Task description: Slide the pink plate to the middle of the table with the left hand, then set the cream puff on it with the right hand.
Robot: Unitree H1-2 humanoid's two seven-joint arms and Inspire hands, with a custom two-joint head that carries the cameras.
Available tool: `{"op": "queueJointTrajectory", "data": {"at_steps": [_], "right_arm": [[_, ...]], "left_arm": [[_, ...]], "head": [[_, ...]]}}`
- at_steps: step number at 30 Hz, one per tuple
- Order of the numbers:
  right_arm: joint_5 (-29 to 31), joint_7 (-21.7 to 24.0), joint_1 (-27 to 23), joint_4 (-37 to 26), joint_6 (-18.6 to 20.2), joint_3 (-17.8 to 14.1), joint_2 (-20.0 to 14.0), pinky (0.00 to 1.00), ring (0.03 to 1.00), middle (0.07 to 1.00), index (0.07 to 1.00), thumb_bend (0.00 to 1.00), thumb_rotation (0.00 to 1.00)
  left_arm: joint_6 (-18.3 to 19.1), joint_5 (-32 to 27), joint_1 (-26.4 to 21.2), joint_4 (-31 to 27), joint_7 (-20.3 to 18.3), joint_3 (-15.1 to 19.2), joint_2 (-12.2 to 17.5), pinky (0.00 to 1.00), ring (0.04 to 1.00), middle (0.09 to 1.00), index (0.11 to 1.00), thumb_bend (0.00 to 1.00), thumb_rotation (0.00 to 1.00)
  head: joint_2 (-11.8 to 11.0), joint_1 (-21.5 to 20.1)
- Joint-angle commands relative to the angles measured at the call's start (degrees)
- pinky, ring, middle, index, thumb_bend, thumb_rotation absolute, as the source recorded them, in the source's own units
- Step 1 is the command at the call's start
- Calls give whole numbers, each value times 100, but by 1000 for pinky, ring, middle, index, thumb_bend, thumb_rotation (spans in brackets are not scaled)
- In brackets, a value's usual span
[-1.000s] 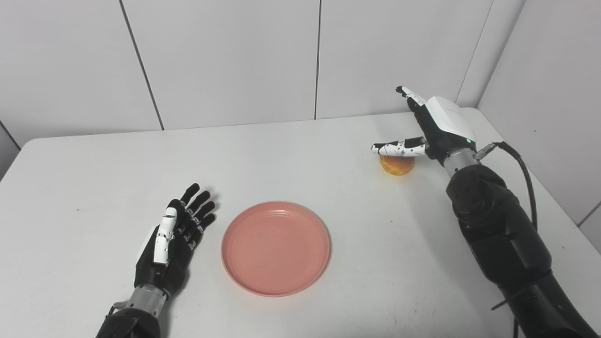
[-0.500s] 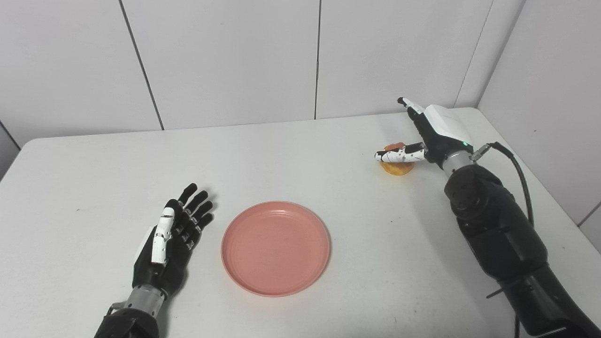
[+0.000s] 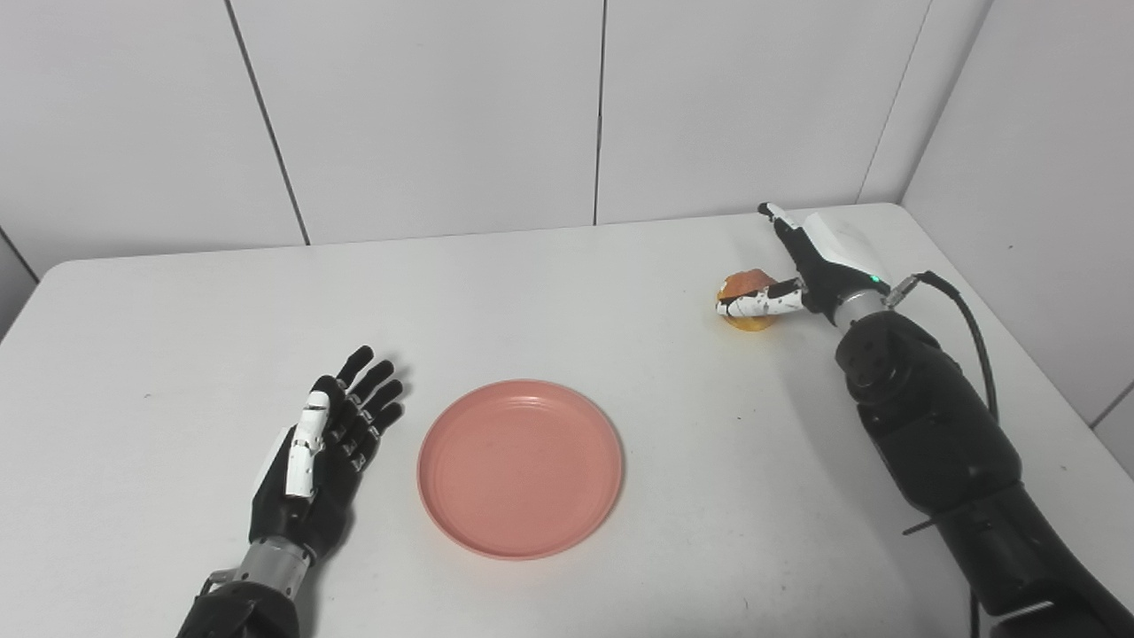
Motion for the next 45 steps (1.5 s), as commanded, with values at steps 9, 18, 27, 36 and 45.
{"op": "queueJointTrajectory", "data": {"at_steps": [9,18,27,36,45], "right_arm": [[-57,-206,-407,261,33,133,-98,677,846,933,925,839,434],[26,-333,-530,647,-84,214,-43,713,857,921,920,847,452],[51,-312,-624,768,-49,373,-17,764,884,934,935,840,449],[122,-343,-692,973,-73,415,2,753,876,932,922,830,428],[105,-333,-737,1113,-31,491,17,745,872,924,901,836,411]], "left_arm": [[201,-7,-24,-147,64,4,-2,927,904,907,893,444,1000],[181,19,-17,-127,50,-1,9,924,903,907,894,447,1000],[198,8,-18,-127,44,-3,9,927,905,909,898,450,1000],[198,31,-15,-132,59,-5,9,926,903,908,898,451,1000],[211,29,-19,-136,55,-13,10,929,906,910,899,457,1000]], "head": [[9,7],[16,-1],[27,5],[48,24],[64,33]]}}
